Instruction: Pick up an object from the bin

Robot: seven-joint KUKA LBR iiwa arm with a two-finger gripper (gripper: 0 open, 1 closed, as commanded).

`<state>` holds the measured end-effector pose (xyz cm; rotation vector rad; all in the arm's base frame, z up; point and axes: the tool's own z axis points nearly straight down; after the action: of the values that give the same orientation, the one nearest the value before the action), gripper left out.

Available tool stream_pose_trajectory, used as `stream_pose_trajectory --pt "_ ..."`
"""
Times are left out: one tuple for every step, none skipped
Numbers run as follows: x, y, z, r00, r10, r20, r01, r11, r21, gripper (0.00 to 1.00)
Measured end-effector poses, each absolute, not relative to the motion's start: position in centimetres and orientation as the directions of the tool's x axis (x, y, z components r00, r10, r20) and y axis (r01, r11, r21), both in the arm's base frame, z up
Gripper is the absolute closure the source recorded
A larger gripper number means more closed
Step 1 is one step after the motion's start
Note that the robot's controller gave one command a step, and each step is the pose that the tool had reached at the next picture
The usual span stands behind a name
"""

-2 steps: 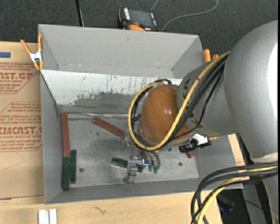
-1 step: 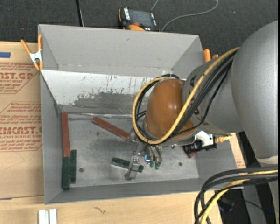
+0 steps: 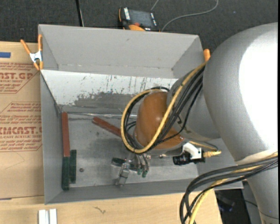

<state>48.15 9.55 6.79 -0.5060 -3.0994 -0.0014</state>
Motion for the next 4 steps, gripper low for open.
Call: stream_pose_trajectory --pt "48.2 9.6 6.8 -0.948 0.319 -0.001 0.319 0.948 0.002 0.00" --pt "48.1 9.6 6.8 -0.948 0.318 0.001 0.318 0.948 0.001 1.00" --pt "48.2 9.7 8.5 -0.948 0.318 0.000 0.318 0.948 0.001 1.00" --pt "48.2 9.7 13.0 -0.948 0.317 -0.002 0.317 0.948 0.002 1.00"
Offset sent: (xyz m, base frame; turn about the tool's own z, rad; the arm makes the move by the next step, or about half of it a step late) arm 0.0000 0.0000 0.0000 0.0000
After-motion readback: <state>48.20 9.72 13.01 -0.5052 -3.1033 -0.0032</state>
